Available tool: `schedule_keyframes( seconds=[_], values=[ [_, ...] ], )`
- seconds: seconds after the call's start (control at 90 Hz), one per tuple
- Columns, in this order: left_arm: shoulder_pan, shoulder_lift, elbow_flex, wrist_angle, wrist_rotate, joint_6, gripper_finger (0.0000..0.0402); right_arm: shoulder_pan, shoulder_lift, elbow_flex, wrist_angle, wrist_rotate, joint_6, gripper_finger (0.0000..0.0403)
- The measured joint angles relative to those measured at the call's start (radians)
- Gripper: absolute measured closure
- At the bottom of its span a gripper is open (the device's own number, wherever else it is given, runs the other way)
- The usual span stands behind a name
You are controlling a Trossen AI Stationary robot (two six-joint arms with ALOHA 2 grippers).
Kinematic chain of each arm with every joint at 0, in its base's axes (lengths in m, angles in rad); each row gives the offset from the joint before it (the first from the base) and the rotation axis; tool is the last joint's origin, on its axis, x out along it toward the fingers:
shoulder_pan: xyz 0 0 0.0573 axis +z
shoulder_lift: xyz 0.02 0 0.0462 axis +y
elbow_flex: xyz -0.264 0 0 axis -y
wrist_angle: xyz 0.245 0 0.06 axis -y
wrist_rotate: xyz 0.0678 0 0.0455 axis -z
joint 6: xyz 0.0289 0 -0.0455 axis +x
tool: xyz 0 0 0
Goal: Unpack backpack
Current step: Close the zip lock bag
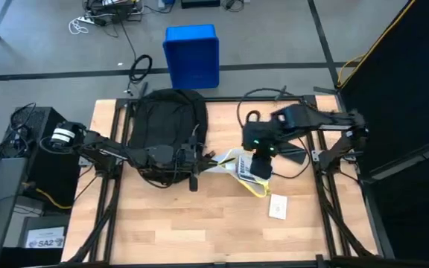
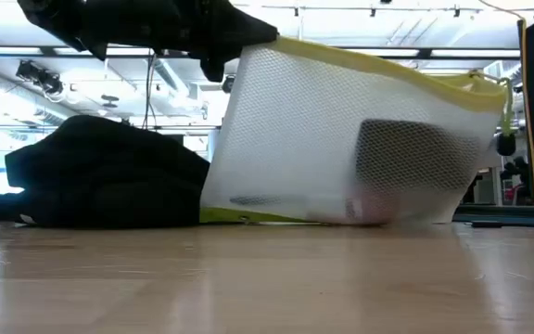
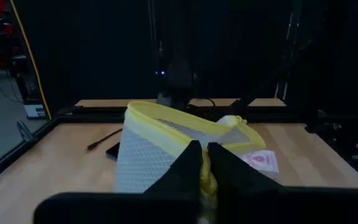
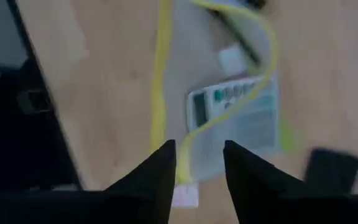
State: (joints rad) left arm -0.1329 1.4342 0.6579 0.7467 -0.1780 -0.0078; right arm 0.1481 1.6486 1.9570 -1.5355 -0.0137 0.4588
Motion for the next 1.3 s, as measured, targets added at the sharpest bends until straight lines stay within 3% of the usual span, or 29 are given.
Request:
schedule_keyframes(
  seconds=[0.189, 0.333, 0.456, 0.744, 0.889, 1.1, 1.3],
  values=[
    [0.000, 0.000, 0.000, 0.001, 0.000, -0.001, 0.0402, 0.134, -0.001, -0.045, 0.032, 0.089, 0.100, 0.0301],
    [0.000, 0.000, 0.000, 0.002, -0.001, 0.000, 0.0402, 0.250, 0.002, -0.161, 0.129, 0.124, 0.189, 0.0298],
    [0.000, 0.000, 0.000, 0.001, 0.001, 0.001, 0.0402, 0.321, 0.002, -0.271, 0.129, 0.181, 0.423, 0.0299],
    [0.000, 0.000, 0.000, -0.005, 0.088, -0.006, 0.0402, 0.478, 0.003, -0.568, 0.368, 0.150, 0.835, 0.0279],
    [0.000, 0.000, 0.000, -0.011, 0.099, -0.008, 0.0402, 0.514, 0.003, -0.688, 0.445, 0.137, 0.995, 0.0239],
    [0.000, 0.000, 0.000, 0.012, 0.099, 0.028, 0.0402, 0.523, 0.003, -0.806, 0.503, 0.141, 1.242, 0.0147],
    [0.012, -0.005, 0.000, 0.024, 0.102, 0.058, 0.0402, 0.497, 0.003, -0.880, 0.637, 0.117, 1.331, 0.0061]
  ],
)
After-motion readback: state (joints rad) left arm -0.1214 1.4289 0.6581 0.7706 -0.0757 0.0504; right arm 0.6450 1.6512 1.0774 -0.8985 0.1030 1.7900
